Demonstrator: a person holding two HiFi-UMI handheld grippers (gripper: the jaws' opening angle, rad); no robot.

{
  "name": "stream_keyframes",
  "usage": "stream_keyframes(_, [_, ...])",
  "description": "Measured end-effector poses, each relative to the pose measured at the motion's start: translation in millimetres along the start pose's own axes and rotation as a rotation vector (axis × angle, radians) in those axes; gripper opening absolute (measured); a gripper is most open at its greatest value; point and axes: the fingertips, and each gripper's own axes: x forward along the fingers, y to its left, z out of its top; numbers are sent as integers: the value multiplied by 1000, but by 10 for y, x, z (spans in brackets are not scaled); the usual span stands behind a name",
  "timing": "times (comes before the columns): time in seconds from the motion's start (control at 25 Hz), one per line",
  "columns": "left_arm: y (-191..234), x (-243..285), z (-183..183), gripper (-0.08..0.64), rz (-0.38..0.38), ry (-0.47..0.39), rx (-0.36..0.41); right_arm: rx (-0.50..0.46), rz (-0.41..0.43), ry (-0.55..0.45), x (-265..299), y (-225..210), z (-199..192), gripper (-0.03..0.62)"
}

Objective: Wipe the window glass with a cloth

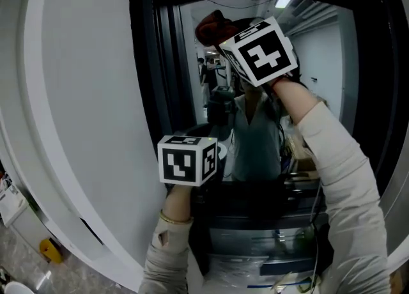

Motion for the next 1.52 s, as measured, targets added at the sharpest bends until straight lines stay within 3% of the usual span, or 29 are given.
stream_keyframes(0.2, [77, 59, 76, 3, 5, -12, 2, -25, -32, 14, 298, -99, 210, 43])
stream_keyframes(0.44, [163, 46, 7, 3, 12, -12, 4, -56, -75, 120, 494, -65, 5, 43])
stream_keyframes(0.6, [232, 25, -11, 3, 18, -17, -2, -74, -72, 129, 554, 29, -74, 43])
stream_keyframes(1.04, [220, -37, -207, 3, 9, -4, -31, -38, 48, 162, 467, 512, -324, 43])
stream_keyframes(1.28, [141, -89, -396, 3, 3, 21, -47, -83, 78, 127, 310, 778, -466, 43])
stream_keyframes(1.52, [123, -154, -587, 3, 8, 37, -76, -26, 131, 150, 173, 1041, -732, 43])
